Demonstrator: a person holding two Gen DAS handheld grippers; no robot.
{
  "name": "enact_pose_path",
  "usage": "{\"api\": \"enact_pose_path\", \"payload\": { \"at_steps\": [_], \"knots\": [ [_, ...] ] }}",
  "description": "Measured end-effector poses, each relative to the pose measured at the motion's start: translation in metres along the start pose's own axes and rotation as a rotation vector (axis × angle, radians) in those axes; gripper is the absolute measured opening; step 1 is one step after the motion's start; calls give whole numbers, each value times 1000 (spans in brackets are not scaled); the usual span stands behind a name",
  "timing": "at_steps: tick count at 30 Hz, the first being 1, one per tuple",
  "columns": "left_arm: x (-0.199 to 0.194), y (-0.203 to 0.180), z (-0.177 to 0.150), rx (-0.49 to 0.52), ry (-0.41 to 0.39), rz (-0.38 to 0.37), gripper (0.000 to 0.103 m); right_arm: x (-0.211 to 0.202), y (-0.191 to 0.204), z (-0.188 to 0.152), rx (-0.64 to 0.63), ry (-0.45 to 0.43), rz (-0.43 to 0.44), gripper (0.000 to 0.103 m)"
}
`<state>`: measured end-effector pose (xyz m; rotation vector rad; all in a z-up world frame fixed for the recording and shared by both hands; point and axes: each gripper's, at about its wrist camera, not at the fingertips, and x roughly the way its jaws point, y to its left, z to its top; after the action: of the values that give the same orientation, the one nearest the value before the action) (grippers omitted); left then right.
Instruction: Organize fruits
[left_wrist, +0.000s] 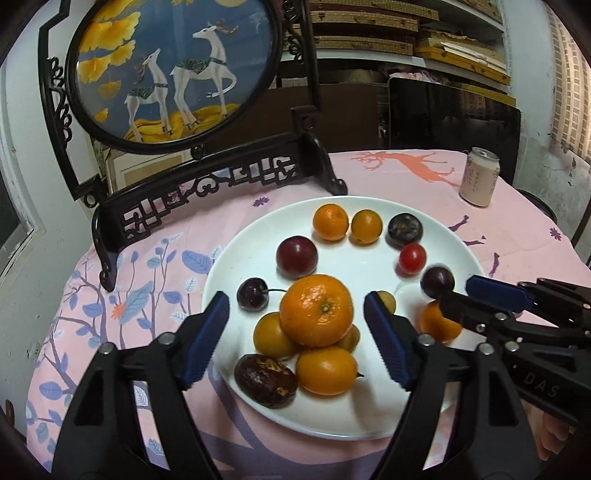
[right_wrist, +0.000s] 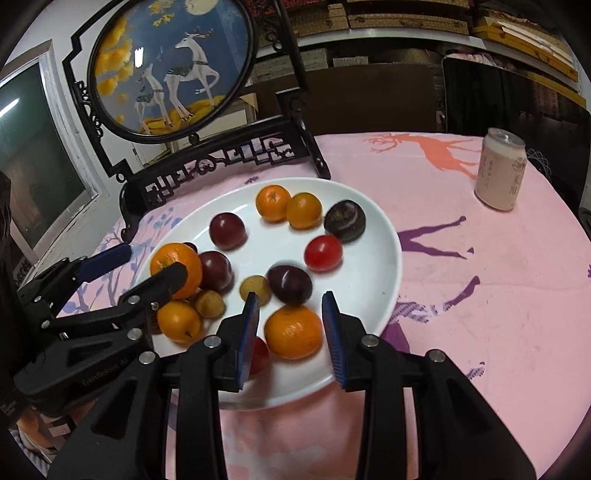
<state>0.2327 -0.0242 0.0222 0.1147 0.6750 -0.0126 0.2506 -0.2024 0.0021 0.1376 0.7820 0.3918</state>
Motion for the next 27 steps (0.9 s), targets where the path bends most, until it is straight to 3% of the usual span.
{"api": "enact_pose_path", "payload": {
  "at_steps": [10, 13, 17, 22, 27],
  "knots": [
    [-10, 3, -3, 15, -17, 28, 92, -13, -1, -3, 20, -7, 6, 36],
    [-17, 8, -4, 15, -14, 24, 94, -25, -4, -8, 31, -19, 3, 48],
    [-32, 30, -6, -19, -24, 30, 98, -45, -4, -16, 30, -50, 1, 50],
    [-48, 71, -23, -104, -10, 35, 98, -62, -2, -29, 33, -58, 18, 52],
    [-54, 75, -48, -119, 21, 65, 98, -71, 8, -50, -3, -45, 20, 55]
  ]
}}
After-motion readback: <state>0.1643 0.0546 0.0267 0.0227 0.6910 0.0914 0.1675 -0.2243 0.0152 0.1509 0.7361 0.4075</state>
